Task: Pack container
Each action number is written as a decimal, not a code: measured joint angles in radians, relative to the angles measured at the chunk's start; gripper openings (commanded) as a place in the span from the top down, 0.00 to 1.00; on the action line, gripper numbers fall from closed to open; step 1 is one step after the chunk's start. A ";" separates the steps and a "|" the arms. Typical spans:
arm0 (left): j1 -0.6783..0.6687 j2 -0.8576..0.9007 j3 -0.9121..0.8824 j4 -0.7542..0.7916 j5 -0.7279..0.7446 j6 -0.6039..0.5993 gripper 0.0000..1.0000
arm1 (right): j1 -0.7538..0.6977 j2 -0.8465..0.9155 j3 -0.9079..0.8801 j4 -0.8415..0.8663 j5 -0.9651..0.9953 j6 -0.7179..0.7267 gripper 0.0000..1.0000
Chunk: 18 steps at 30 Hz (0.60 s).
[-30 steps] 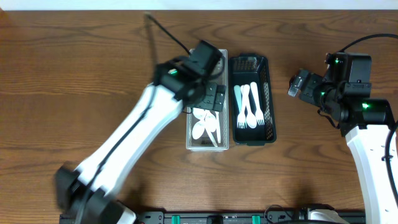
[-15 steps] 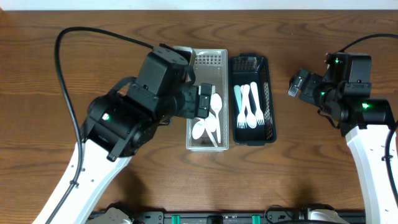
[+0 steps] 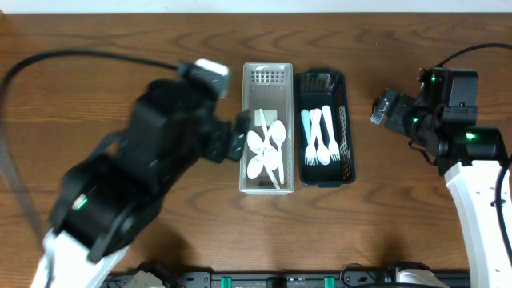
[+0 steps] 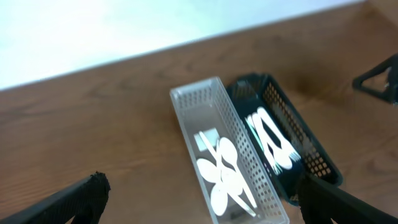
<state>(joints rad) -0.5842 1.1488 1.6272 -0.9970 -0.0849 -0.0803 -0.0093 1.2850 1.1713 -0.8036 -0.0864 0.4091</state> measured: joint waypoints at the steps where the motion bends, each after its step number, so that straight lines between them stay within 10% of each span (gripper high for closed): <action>1: 0.005 -0.024 0.000 0.001 -0.006 0.003 0.02 | 0.000 0.000 0.000 0.000 0.000 0.000 0.01; 18: 0.477 -0.408 -0.351 0.243 -0.053 0.031 0.02 | 0.000 0.000 0.000 0.000 0.000 0.000 0.01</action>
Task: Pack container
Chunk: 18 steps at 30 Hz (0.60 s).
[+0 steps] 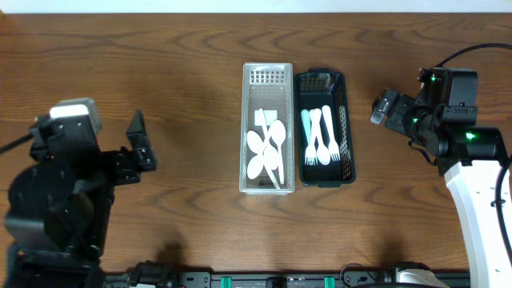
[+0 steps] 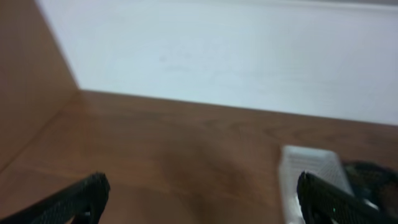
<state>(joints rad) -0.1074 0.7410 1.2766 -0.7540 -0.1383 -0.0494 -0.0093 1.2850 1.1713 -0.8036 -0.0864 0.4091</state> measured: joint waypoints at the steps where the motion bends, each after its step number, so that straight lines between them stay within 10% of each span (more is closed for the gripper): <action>1: 0.027 -0.035 -0.065 0.047 0.000 0.001 0.02 | 0.000 0.000 0.000 0.000 0.000 0.000 0.01; 18: 0.099 -0.502 -0.853 0.346 0.000 0.002 0.02 | 0.000 0.000 0.000 0.000 0.000 0.000 0.01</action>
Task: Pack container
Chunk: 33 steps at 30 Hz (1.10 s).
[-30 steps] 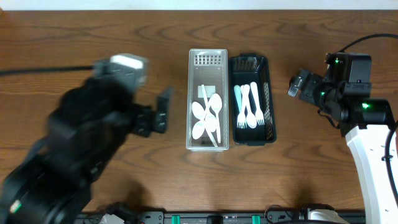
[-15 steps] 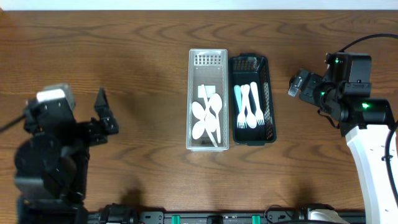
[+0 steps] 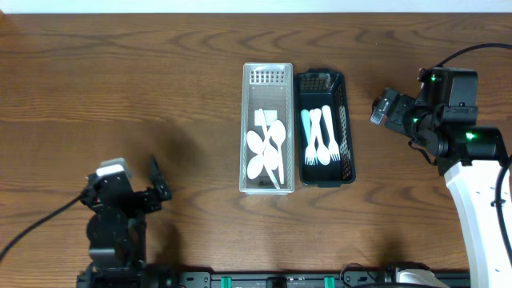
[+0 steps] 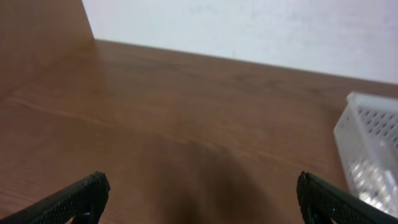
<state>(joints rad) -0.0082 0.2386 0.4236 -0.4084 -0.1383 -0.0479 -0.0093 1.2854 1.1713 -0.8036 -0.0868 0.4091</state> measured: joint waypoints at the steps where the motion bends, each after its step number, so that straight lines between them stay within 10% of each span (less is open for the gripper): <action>1: 0.000 -0.018 -0.026 0.002 0.000 0.000 0.02 | 0.000 0.000 0.000 0.000 0.000 0.000 0.01; 33: 0.000 -0.228 -0.291 0.042 0.000 0.000 0.02 | 0.000 0.000 0.000 0.000 0.000 0.000 0.01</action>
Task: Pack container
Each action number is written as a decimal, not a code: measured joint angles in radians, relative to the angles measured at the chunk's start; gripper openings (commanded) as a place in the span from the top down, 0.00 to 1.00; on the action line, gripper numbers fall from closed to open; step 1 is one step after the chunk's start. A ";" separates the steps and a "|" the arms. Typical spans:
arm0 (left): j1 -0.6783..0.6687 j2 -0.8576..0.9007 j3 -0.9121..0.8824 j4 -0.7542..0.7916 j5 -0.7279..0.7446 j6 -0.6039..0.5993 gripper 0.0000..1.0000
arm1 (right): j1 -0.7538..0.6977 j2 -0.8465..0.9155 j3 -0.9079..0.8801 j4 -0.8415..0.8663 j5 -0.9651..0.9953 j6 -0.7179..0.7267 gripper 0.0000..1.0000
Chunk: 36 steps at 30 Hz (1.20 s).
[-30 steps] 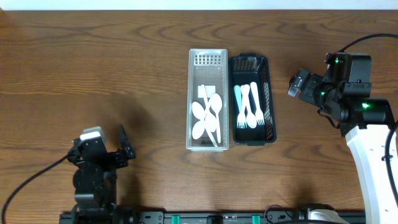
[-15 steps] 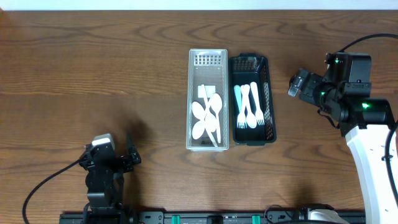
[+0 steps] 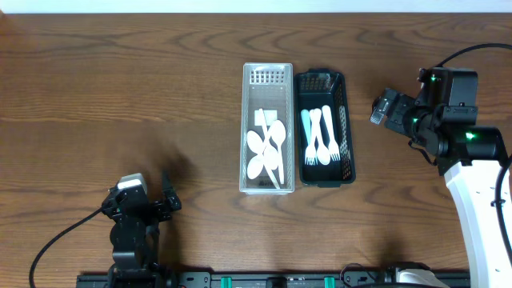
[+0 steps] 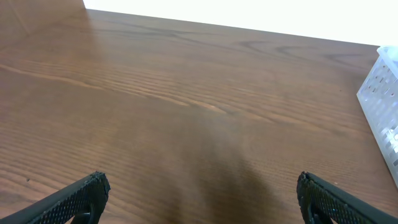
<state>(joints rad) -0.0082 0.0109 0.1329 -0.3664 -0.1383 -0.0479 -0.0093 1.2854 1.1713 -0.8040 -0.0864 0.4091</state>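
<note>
A clear slotted container (image 3: pixel 249 96) at the table's middle holds several white spoons (image 3: pixel 266 149). Touching its right side, a black slotted container (image 3: pixel 346 136) holds several forks (image 3: pixel 320 136), white and one pale blue. My left gripper (image 3: pixel 165 202) is low at the front left, far from both containers, open with nothing between its fingers (image 4: pixel 86 193); in the left wrist view only a corner of the clear container (image 4: pixel 385 102) shows at the right edge. My right gripper (image 3: pixel 382 108) hovers right of the black container; its jaw state does not show.
The brown wooden table (image 3: pixel 120 88) runs to a white wall at the back. A black cable (image 3: pixel 64 240) trails from the left arm toward the front edge. The right arm's white link (image 3: pixel 480 208) stands along the right side.
The left arm has pulled in a little further right and toward the front edge, its open gripper now lower over the wood. The right arm and both containers have not moved.
The left arm first reached up beside the clear container, gripper open and empty. It then stood at the far left of the table, then folded down at the front left, and now rests there low. Spoons, forks and the right arm stayed put throughout.
</note>
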 measured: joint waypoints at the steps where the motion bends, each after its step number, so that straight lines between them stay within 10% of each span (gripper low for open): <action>1: 0.000 0.000 0.000 0.000 0.000 0.000 0.02 | 0.000 0.000 0.000 0.000 0.000 0.000 0.01; 36: 0.000 0.000 0.000 0.000 0.000 0.000 0.02 | 0.000 -0.007 -0.001 -0.044 0.060 -0.055 0.01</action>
<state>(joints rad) -0.0082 0.0109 0.1329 -0.3660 -0.1383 -0.0479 -0.0093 1.2785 1.1702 -0.8478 -0.0261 0.3546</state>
